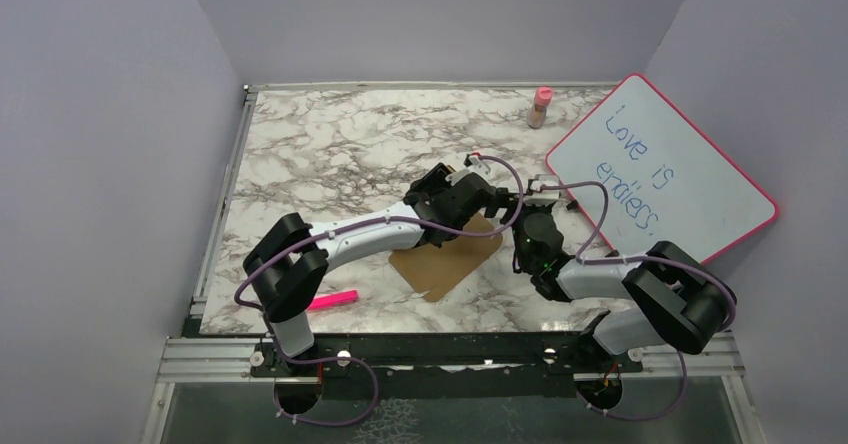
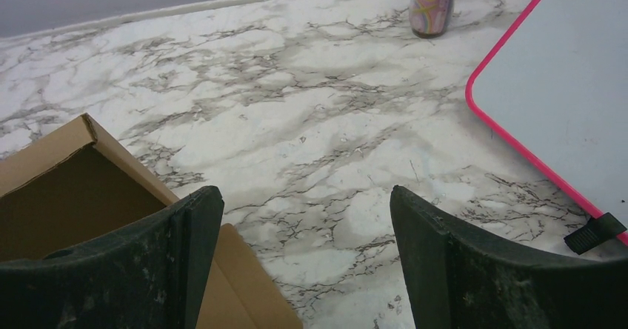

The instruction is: Fold the paper box

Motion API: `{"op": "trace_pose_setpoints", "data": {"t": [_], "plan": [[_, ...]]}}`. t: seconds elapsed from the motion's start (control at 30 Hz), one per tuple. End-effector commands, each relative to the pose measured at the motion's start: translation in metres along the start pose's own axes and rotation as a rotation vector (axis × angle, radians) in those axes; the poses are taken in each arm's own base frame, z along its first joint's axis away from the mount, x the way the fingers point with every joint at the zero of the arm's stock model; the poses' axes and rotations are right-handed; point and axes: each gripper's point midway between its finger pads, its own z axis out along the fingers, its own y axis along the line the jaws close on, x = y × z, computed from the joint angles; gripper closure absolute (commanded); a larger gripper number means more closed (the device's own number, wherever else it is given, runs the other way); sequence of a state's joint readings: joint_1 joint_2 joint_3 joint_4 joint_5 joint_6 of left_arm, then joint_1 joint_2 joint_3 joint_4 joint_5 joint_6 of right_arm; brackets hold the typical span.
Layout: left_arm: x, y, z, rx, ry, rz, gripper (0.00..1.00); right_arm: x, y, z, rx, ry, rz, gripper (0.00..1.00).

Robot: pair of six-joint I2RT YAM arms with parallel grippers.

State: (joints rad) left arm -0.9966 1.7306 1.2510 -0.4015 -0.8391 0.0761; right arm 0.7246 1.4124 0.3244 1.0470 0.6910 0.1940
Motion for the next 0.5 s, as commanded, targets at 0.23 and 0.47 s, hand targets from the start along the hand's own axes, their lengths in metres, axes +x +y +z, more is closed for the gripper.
{"op": "trace_pose_setpoints", "data": {"t": [0.23, 0.47], "plan": [[-0.011, 0.03, -0.008, -0.151, -0.008, 0.006, 0.77, -0.024, -0.009, -0.005, 0.03, -0.075, 0.056, 0.12], [-0.005, 0.044, 0.0, -0.107, 0.001, -0.1, 0.9, -0.047, -0.006, -0.011, -0.004, -0.111, 0.069, 0.13]]}}
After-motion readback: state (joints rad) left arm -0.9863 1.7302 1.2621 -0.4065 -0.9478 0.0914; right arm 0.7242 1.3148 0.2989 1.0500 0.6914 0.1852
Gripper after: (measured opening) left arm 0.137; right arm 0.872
